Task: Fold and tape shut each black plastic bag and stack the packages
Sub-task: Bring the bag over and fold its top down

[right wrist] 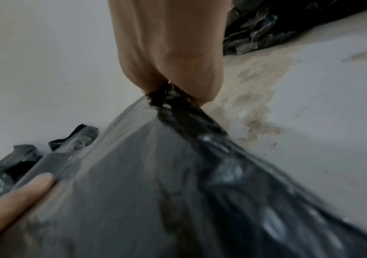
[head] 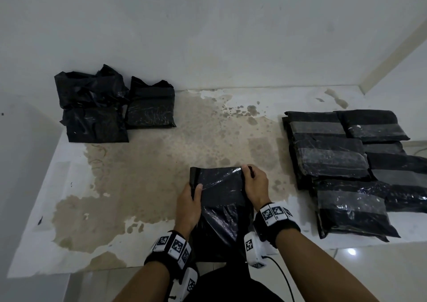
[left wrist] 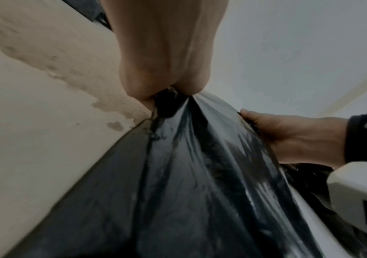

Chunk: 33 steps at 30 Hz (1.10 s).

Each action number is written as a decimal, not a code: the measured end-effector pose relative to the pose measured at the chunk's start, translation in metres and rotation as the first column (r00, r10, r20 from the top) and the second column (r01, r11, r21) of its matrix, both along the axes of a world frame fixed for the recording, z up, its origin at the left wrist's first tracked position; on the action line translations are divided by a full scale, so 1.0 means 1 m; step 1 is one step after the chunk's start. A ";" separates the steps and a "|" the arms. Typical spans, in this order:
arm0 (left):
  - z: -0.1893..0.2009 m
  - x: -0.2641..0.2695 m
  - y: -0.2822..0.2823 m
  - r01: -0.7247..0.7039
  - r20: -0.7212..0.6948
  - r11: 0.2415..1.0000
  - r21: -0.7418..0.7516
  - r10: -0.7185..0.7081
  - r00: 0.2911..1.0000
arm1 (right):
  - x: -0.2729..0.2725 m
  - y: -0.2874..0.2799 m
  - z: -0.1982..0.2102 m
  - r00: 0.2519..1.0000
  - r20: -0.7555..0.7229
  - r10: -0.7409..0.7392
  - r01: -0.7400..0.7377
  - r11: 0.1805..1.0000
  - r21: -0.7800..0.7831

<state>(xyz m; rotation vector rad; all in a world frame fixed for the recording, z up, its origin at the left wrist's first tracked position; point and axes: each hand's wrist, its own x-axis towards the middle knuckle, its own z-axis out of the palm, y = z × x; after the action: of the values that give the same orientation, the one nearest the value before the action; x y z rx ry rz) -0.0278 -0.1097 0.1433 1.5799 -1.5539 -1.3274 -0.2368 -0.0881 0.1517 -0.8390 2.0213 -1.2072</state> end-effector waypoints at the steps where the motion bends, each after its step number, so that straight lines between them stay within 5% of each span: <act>1: 0.001 -0.001 0.000 0.000 -0.007 1.000 0.005 0.000 1.000 | 0.001 -0.001 -0.001 0.999 -0.050 0.008 -0.008 1.000 -0.010; 5: 0.001 -0.003 -0.005 -0.017 -0.075 0.995 0.101 0.024 0.997 | -0.002 -0.002 0.001 0.994 -0.074 0.076 -0.079 0.996 -0.035; 10: 0.010 -0.006 -0.039 -0.105 -0.188 0.974 0.201 0.144 0.971 | -0.010 -0.001 -0.001 0.978 0.107 0.179 -0.179 0.984 -0.009; 19: 0.021 -0.003 -0.075 -0.121 -0.349 0.932 0.341 0.245 0.904 | -0.024 -0.004 0.004 0.951 0.297 0.086 -0.071 0.996 -0.061; 23: 0.025 0.003 -0.085 -0.084 -0.282 0.967 0.242 0.153 0.947 | -0.029 -0.010 0.008 0.939 0.324 0.112 -0.098 0.993 -0.060; 28: 0.031 0.012 -0.108 0.076 0.009 0.994 -0.084 -0.075 0.997 | -0.037 -0.023 0.014 0.974 0.185 0.130 -0.119 0.990 -0.070; 33: 0.036 0.014 -0.116 0.139 0.073 0.981 -0.132 -0.130 0.989 | -0.047 -0.029 0.017 0.915 0.183 0.360 -0.377 0.924 0.067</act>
<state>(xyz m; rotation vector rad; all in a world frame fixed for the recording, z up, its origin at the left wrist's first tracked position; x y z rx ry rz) -0.0137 -0.2262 0.1791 1.4682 -1.7795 -1.2214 -0.2834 -0.1175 0.1686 -0.9817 1.6781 -0.9201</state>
